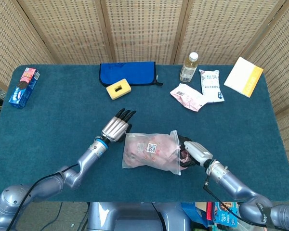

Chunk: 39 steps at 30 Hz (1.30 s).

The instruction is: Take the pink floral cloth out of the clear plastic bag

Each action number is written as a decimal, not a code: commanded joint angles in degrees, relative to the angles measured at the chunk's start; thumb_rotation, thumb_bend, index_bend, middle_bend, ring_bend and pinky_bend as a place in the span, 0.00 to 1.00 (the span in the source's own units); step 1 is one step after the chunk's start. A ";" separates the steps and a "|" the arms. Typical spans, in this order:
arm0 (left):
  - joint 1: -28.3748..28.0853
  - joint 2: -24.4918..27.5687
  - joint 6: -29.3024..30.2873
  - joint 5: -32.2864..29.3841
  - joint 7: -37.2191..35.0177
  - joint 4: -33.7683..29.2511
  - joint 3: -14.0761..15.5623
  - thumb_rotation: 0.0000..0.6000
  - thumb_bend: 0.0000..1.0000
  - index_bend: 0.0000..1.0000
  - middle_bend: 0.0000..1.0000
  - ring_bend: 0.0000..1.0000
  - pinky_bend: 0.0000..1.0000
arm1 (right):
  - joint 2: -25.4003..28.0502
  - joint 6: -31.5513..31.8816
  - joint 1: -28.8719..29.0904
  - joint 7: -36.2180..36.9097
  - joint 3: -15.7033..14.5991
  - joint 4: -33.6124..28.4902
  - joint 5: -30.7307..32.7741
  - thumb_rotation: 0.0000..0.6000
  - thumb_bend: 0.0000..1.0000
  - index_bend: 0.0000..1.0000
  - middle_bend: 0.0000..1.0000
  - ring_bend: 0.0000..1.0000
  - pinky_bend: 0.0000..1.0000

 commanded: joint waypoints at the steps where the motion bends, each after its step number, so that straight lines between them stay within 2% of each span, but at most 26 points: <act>1: 0.25 0.74 0.40 0.18 -0.23 -0.32 0.04 1.00 0.51 0.64 0.00 0.00 0.00 | 0.02 0.41 -0.22 -0.08 0.02 0.28 0.04 1.00 0.61 0.71 0.00 0.00 0.00; 13: 4.47 9.98 3.95 -0.98 -2.55 -3.00 -0.51 1.00 0.51 0.64 0.00 0.00 0.00 | 1.47 4.46 -1.83 -1.09 1.11 3.07 0.89 1.00 0.62 0.72 0.00 0.00 0.00; 21: 11.78 21.91 6.35 -2.32 -11.03 -1.71 0.65 1.00 0.52 0.64 0.00 0.00 0.00 | 3.71 6.55 -3.16 -1.35 1.91 5.03 1.51 1.00 0.62 0.72 0.00 0.00 0.00; 26: 15.21 26.80 7.27 -2.73 -16.16 0.17 1.11 1.00 0.52 0.64 0.00 0.00 0.00 | 4.34 6.82 -3.63 -1.76 1.82 5.62 1.72 1.00 0.62 0.72 0.00 0.00 0.00; 35: 18.09 27.81 6.41 -1.92 -24.11 5.70 2.38 1.00 0.54 0.64 0.00 0.00 0.00 | 4.56 7.13 -4.45 -1.94 1.56 5.38 1.72 1.00 0.62 0.72 0.00 0.00 0.00; 36: 18.18 27.68 6.42 -1.70 -24.66 6.00 2.51 1.00 0.54 0.55 0.00 0.00 0.00 | 4.58 7.22 -4.52 -2.05 1.50 5.30 1.60 1.00 0.59 0.67 0.00 0.00 0.00; 37: 18.37 27.42 6.61 -1.20 -25.81 6.44 2.75 1.00 0.50 0.36 0.00 0.00 0.00 | 4.56 7.56 -4.69 -2.28 1.41 5.24 1.26 1.00 0.45 0.52 0.00 0.00 0.00; 38: 18.63 27.66 5.66 -1.28 -26.18 6.15 3.08 1.00 0.45 0.23 0.00 0.00 0.00 | 4.34 9.53 -5.19 -3.29 1.24 5.57 -0.55 1.00 0.33 0.37 0.00 0.00 0.00; 39: 18.94 28.30 5.68 -1.57 -25.90 5.35 2.95 1.00 0.35 0.07 0.00 0.00 0.00 | 4.27 11.61 -5.95 -3.46 1.09 5.42 -2.31 1.00 0.14 0.16 0.00 0.00 0.00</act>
